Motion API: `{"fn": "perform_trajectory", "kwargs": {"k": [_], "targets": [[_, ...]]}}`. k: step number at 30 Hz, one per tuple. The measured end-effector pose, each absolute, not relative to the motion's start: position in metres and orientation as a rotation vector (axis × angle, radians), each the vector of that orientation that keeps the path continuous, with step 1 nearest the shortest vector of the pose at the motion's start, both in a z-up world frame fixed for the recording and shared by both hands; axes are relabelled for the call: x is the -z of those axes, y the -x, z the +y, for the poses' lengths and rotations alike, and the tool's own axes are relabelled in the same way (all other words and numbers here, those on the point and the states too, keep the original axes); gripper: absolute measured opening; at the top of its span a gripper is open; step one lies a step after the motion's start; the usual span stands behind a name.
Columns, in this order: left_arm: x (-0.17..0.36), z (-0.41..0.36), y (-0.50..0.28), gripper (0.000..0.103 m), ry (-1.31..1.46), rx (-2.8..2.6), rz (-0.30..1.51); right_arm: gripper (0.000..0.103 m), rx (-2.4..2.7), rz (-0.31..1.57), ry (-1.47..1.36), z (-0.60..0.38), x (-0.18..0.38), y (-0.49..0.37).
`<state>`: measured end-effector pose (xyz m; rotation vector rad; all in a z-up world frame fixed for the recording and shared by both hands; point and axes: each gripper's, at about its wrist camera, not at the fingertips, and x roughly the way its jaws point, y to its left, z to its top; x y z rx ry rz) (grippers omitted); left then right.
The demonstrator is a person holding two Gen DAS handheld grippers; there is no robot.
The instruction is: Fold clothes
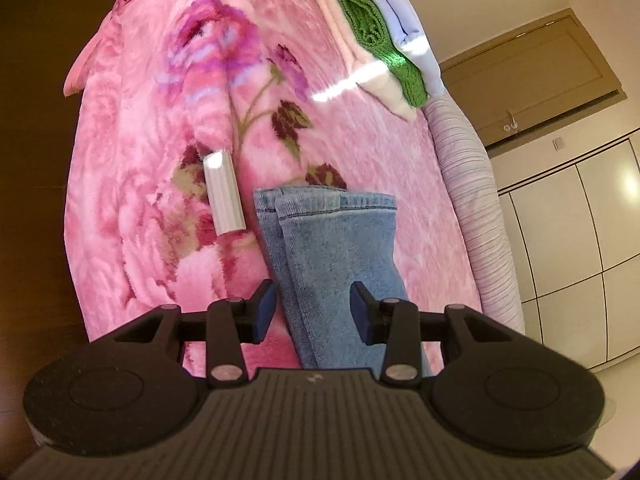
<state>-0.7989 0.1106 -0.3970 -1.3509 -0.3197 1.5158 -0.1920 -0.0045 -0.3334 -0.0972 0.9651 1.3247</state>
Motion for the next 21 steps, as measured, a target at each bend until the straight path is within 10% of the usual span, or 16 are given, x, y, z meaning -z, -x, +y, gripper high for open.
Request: {"fn": "perform_trajectory", "kwargs": {"k": [21], "targets": [[0.443,0.091,0.793,0.037,1.417,-1.329,-0.941,0.056,-1.197,1.024,0.072,-0.011,0.353,0.161]]}}
